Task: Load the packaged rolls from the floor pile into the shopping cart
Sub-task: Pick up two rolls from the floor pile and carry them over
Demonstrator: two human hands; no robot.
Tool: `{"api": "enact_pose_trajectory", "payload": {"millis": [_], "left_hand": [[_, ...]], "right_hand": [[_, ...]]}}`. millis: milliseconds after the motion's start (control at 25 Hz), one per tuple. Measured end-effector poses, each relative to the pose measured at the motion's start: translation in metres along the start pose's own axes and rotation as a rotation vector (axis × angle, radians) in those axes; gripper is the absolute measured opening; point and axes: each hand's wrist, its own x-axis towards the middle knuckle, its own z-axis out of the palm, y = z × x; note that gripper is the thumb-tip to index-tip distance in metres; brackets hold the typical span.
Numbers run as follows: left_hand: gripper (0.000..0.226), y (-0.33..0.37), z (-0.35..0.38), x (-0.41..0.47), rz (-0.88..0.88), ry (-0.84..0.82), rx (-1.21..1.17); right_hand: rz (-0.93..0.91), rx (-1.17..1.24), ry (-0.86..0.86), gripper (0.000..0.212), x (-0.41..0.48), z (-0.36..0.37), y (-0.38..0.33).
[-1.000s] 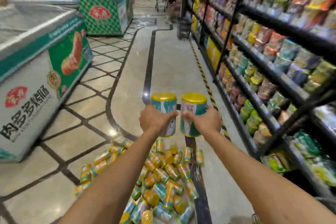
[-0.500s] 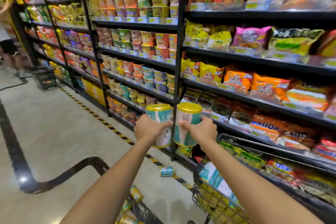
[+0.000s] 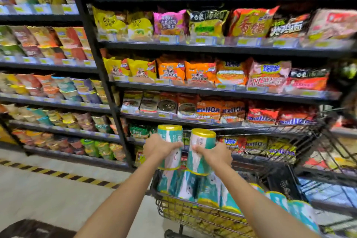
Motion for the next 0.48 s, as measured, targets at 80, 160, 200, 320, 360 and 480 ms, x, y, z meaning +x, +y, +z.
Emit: {"api": "enact_pose_trajectory", "payload": {"millis": [80, 160, 200, 320, 360, 480], "left_hand": [[0.087, -0.001, 0.017, 0.021, -0.033, -0.038, 0.032], [0.089, -0.004, 0.03, 0.039, -0.067, -0.081, 0.065], [0.087, -0.006, 0.037, 0.046, -0.076, -0.1, 0.097], [0.079, -0.015, 0.054, 0.065, -0.085, -0.186, 0.223], [0.078, -0.02, 0.062, 0.07, -0.081, -0.223, 0.26], [0.09, -0.038, 0.082, 0.083, -0.088, -0.325, 0.338]], "right_hand": [[0.047, -0.066, -0.035, 0.066, 0.019, 0.015, 0.01], [0.087, -0.138, -0.078, 0.074, 0.034, 0.032, 0.015], [0.104, -0.161, -0.096, 0.076, 0.041, 0.041, 0.018], [0.152, -0.228, -0.182, 0.079, 0.048, 0.06, 0.025], [0.18, -0.244, -0.214, 0.081, 0.048, 0.066, 0.028], [0.248, -0.296, -0.254, 0.086, 0.048, 0.08, 0.039]]}}
